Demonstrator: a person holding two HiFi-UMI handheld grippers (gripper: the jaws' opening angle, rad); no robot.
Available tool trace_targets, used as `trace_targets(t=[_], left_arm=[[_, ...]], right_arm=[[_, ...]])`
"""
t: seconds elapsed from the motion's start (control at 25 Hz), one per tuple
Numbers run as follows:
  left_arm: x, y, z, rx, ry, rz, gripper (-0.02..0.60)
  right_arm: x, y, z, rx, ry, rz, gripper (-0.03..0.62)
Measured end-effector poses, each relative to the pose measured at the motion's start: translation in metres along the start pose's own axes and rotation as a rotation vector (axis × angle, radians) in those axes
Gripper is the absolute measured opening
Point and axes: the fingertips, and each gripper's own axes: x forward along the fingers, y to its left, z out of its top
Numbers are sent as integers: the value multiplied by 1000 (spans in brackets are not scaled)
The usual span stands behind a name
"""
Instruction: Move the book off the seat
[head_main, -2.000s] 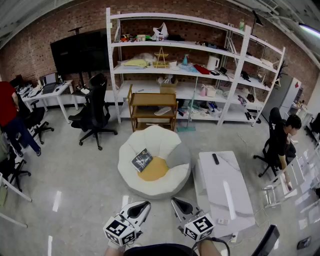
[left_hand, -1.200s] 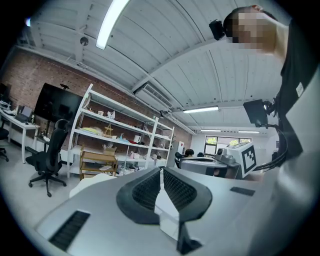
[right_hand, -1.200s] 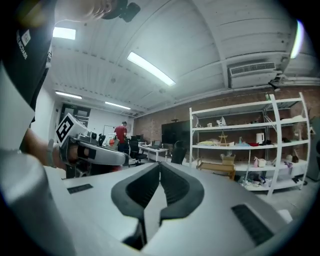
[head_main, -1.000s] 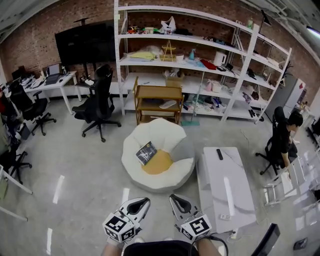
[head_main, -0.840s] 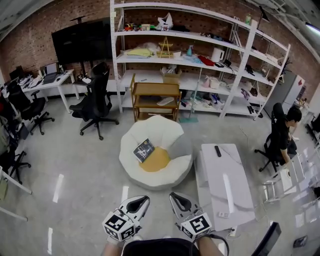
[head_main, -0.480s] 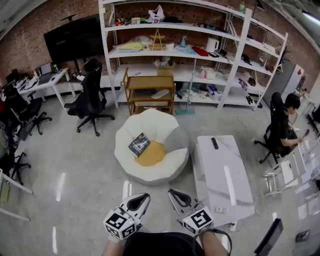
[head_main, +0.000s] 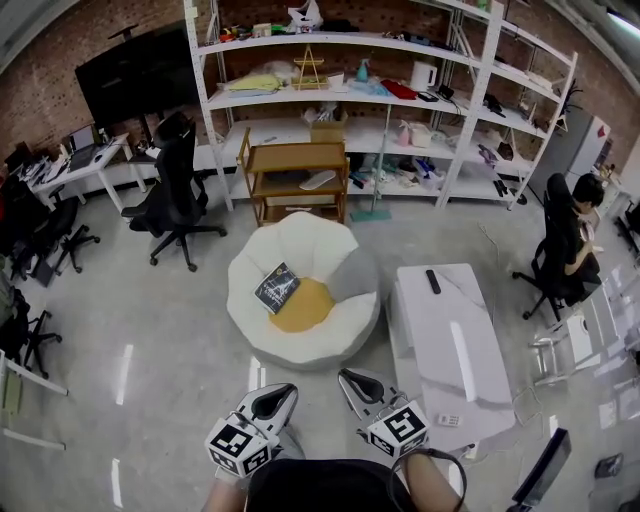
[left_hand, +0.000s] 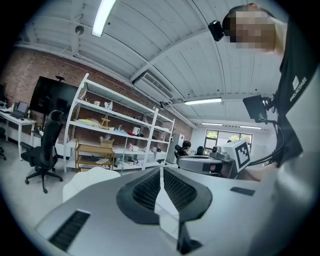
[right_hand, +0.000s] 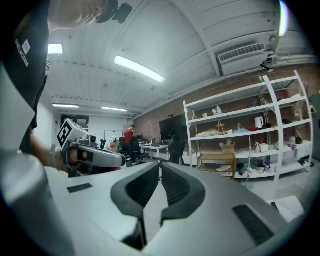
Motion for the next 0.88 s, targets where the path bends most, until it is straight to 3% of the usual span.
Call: trace_targets(t=[0.68, 0.88], left_arm=[[49, 212, 50, -33, 28, -50, 6], [56, 268, 66, -47, 49, -100, 6]], right_arm=[[198, -76, 19, 38, 13, -89, 12], [254, -85, 27, 49, 31, -128, 12]])
